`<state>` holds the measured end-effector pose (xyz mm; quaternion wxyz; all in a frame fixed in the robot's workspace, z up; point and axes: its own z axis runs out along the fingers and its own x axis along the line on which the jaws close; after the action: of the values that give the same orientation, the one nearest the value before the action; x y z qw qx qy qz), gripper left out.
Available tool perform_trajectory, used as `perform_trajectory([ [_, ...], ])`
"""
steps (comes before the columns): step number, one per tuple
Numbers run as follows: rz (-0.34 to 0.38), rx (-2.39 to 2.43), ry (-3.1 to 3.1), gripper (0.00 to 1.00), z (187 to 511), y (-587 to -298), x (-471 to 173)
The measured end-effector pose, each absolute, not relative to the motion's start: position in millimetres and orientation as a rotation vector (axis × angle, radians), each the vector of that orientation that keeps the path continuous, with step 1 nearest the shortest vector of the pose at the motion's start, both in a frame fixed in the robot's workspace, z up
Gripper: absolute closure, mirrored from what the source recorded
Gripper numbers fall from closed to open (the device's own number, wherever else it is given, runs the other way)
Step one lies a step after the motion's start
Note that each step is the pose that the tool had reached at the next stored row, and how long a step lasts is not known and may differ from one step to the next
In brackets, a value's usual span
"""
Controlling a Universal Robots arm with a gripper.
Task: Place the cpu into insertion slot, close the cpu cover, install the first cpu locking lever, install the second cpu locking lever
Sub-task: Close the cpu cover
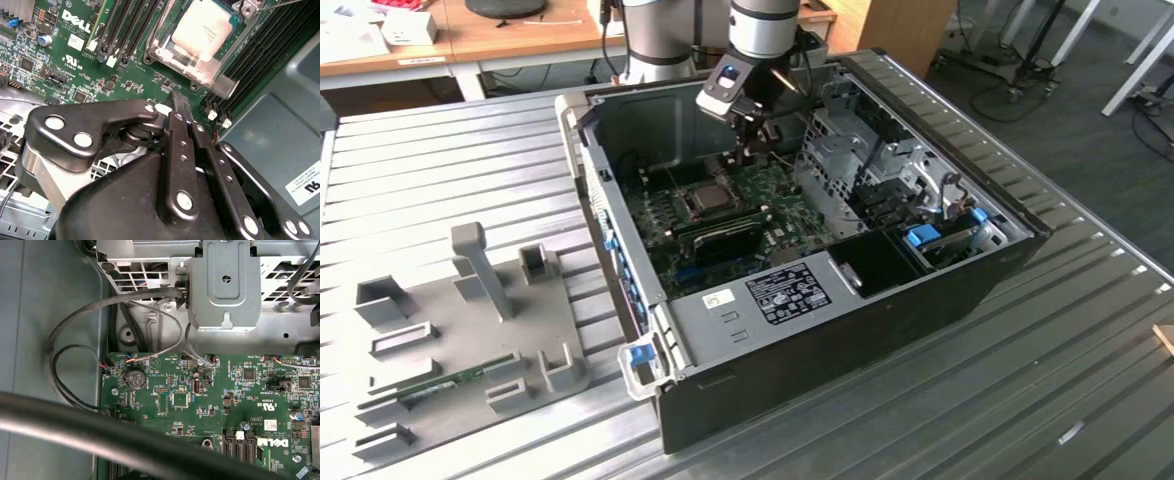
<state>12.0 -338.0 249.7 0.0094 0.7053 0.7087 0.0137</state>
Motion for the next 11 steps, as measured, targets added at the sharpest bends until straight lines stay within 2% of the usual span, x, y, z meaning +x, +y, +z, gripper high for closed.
perform_trajectory([
  [11, 0.032, 2.208, 2.218, 0.89, 248.2, -338.0, 11.8],
])
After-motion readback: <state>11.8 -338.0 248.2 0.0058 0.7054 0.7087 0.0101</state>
